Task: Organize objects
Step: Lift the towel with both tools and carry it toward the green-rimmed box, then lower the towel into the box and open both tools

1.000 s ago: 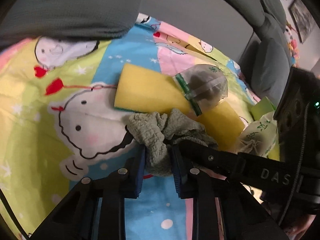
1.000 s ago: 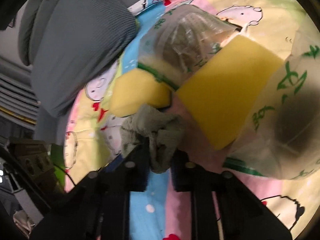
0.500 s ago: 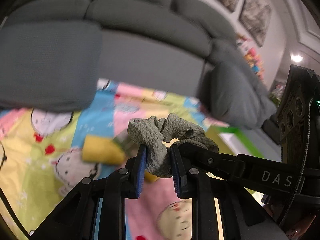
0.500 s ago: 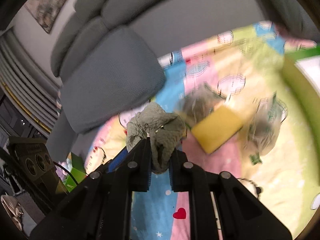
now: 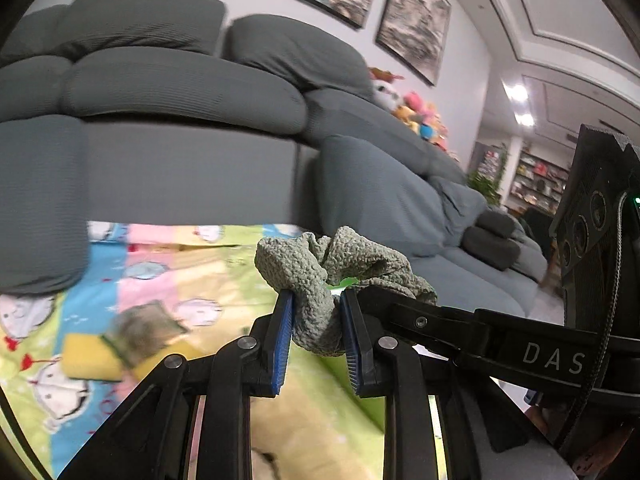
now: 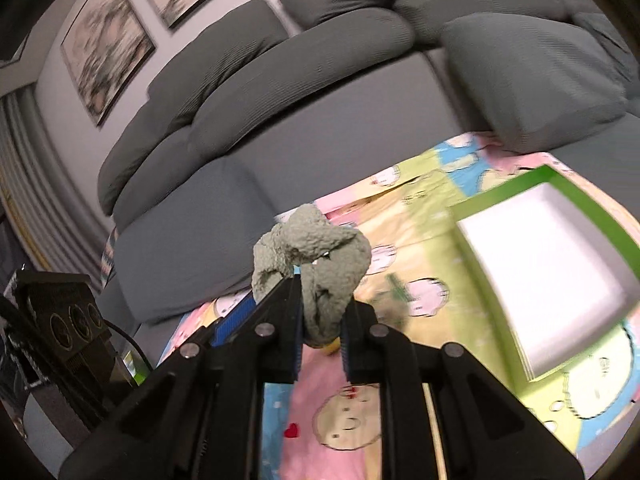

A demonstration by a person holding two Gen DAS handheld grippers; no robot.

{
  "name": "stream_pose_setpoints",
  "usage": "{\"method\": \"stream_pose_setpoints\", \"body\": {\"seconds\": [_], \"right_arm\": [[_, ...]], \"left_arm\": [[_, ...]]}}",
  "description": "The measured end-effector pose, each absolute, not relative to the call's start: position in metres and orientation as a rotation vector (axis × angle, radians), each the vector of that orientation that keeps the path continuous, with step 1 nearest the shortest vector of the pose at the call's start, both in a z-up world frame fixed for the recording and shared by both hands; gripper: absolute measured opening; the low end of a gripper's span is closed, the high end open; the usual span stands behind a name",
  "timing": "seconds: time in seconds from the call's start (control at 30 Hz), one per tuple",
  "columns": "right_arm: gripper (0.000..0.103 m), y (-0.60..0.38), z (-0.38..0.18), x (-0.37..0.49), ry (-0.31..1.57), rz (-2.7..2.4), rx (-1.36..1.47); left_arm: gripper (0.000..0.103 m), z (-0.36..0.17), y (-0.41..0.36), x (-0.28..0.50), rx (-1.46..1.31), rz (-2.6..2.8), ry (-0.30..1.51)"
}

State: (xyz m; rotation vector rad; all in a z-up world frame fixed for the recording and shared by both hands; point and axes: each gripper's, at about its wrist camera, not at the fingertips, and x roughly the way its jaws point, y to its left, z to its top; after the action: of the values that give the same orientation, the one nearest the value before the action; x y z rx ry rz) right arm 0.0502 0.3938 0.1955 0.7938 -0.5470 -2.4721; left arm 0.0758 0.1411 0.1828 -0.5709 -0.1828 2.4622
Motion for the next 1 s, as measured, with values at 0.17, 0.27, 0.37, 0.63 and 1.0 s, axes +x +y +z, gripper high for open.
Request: {"method": "stream_pose_setpoints", "body": {"seconds": [0.17,0.27,0.37,0.63,1.0], "right_arm": [[0.016,0.430,0.183,0.049,-0.628,-2.509,0.831],[0.016,0.448,0.176,0.047,-0.659,-2.539,0.853],[0.016,0.463,0.169,0.044,-0.688,-2.566,0.886],[0.017,0.488,0.142,0.029,-0.775,-2.603,1.007],[0.017,0.509,0.111,0.016,-0.867,-2.658,1.192]], "left_arm": [[0.024,0.172,0.184,0.068,-0.628,2.388,-0.157],[0.024,0.167,0.203,0.070,-0.649,2.349,-0.154],[0.024,0.161,0.220,0.067,-0.681,2.308,-0.150],[0.024,0.134,0.254,0.054,-0.803,2.210,-0.157],[0.024,0.095,0.282,0.036,-0.984,2.102,-0.184]]}}
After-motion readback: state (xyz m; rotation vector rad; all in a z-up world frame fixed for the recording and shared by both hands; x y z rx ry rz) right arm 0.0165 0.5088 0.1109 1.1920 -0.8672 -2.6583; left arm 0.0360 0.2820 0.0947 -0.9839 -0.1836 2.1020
